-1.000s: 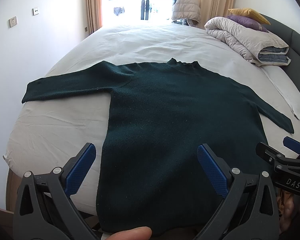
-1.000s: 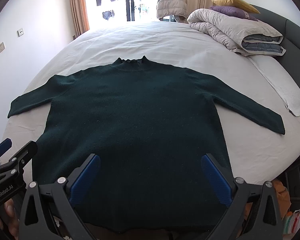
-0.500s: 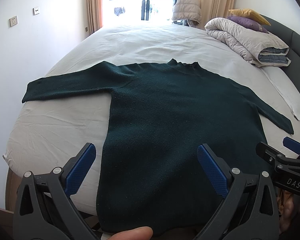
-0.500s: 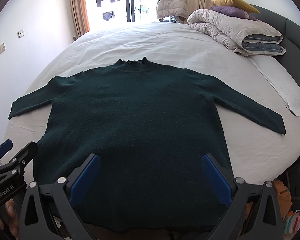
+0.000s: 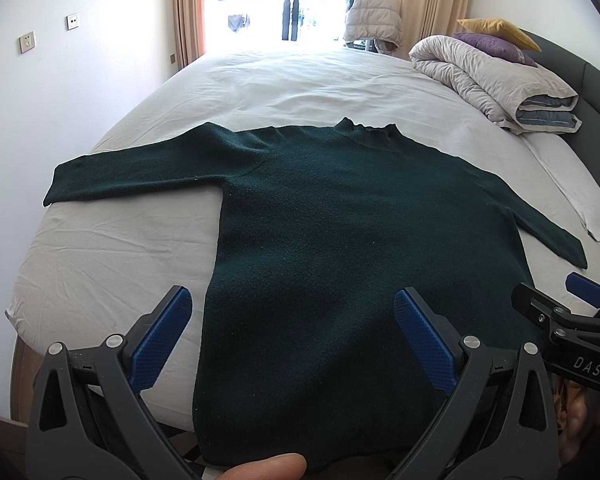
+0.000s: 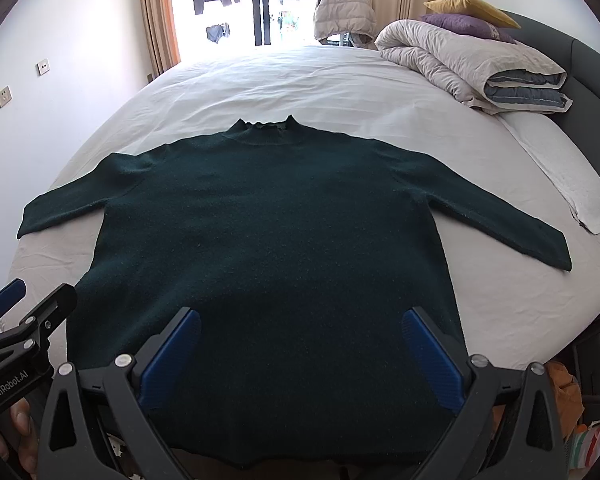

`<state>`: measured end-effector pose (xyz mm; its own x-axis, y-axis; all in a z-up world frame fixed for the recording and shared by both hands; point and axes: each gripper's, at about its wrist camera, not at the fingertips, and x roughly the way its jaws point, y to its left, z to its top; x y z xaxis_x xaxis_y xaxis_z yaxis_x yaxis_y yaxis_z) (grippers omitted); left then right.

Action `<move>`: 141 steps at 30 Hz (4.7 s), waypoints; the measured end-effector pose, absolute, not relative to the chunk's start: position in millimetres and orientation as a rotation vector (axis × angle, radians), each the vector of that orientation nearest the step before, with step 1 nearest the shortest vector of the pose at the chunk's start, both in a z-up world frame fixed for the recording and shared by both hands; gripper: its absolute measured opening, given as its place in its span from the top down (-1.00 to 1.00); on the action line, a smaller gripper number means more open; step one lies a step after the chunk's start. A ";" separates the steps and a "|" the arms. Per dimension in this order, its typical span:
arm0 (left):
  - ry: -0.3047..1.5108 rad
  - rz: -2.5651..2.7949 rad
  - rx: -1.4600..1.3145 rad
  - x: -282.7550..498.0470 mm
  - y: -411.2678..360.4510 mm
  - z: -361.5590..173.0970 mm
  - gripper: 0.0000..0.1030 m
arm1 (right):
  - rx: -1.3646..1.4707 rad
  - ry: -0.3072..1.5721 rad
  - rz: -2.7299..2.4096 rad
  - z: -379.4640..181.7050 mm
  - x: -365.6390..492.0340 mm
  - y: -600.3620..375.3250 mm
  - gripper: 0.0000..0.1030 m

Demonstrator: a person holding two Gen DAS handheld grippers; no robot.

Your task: Fold small clothes

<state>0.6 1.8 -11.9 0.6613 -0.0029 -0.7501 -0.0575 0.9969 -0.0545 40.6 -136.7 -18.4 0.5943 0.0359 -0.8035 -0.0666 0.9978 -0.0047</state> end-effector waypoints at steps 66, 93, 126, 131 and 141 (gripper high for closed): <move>0.581 0.024 -1.206 102.7 385.9 -106.8 -0.98 | 0.091 0.851 0.289 -13.0 104.1 -75.6 -0.99; 0.529 0.086 -0.962 194.5 380.4 -65.8 0.84 | 0.218 0.828 0.388 -32.8 118.4 -88.4 -0.35; 0.786 -0.451 0.136 182.8 -63.7 -108.4 0.82 | 0.396 0.894 0.326 -70.2 210.2 -188.3 -0.57; 0.767 -0.416 0.081 171.2 -23.7 -107.5 0.82 | 0.309 0.905 0.350 -57.3 228.4 -159.4 -0.59; 0.780 -0.219 -0.073 196.4 65.4 -99.8 0.82 | 0.531 1.114 0.210 -115.7 246.9 -192.4 -0.57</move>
<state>196.4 65.4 -99.8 0.6893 -0.2223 -0.6896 0.1686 0.9748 -0.1458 246.9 -192.4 -115.7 0.4367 0.4185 -0.7964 0.0997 0.8572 0.5052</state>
